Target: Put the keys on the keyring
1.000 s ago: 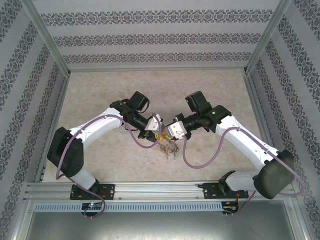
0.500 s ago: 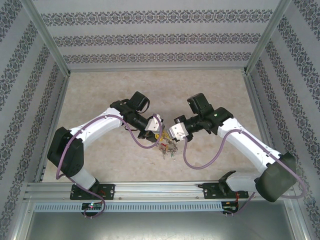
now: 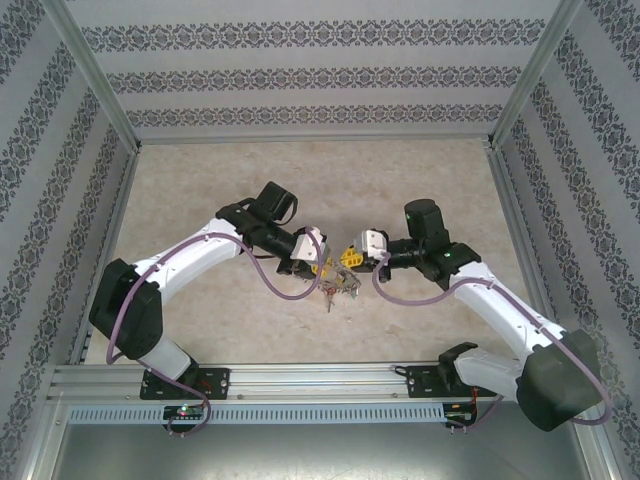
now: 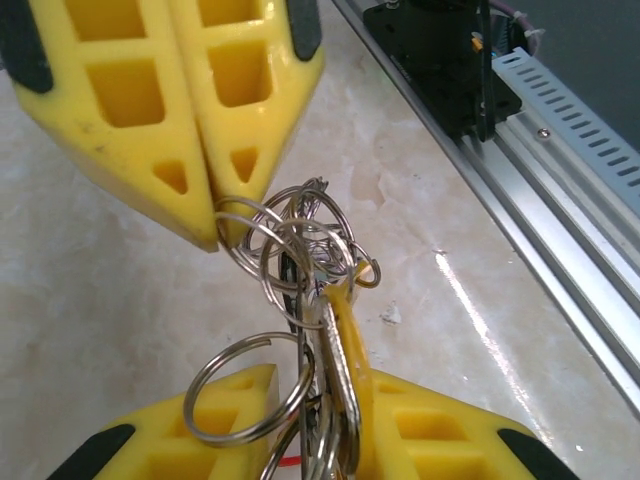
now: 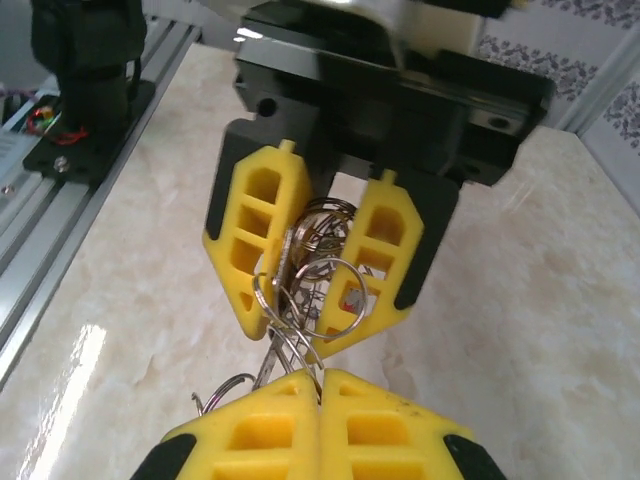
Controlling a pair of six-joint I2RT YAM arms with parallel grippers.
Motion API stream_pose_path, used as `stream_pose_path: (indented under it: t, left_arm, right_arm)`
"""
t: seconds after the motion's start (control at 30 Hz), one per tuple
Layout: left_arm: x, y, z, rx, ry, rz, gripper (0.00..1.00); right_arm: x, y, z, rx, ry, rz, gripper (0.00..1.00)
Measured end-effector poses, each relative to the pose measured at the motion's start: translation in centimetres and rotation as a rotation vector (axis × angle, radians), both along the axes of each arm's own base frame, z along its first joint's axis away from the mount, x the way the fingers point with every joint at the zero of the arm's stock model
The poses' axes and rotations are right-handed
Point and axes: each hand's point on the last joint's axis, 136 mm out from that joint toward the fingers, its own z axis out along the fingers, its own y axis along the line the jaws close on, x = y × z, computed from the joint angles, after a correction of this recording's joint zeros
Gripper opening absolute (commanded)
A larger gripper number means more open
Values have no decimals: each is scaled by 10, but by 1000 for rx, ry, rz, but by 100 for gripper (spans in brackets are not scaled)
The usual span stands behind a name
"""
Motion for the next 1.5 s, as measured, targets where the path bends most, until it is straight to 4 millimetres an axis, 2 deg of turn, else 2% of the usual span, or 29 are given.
stream_pose_path:
  t: [0.2,0.33,0.37,0.5,0.67,0.9,1.2,1.5]
  left_arm:
    - [8,-2,0,-10,-37,23,0]
    - [8,-2,0,-10,-38,24,0]
    - [8,-2,0,-10,-37,24,0]
    - [7,-2,0,-12,-31,21,0]
    - [3,-2,0,-15,-25,13,0]
    - [0,0,0,-10,-10,7,0]
    - [-6,0,1,-19,18,-7,0]
    - [-8,0,1,-19,40,-14,0]
  right_arm:
    - [10,-1,-2,92,224,-37,0]
    - [4,0,-6,102,263,9,0]
    - [3,0,-7,96,253,16,0]
    - [-2,-4,-9,63,155,30,13]
    - [-4,-10,2,19,-24,25,25]
    - [-7,-8,16,-71,-200,70,37]
    - [-21,2,4,-233,-356,171,39]
    - [-19,4,-8,-340,-436,202,30]
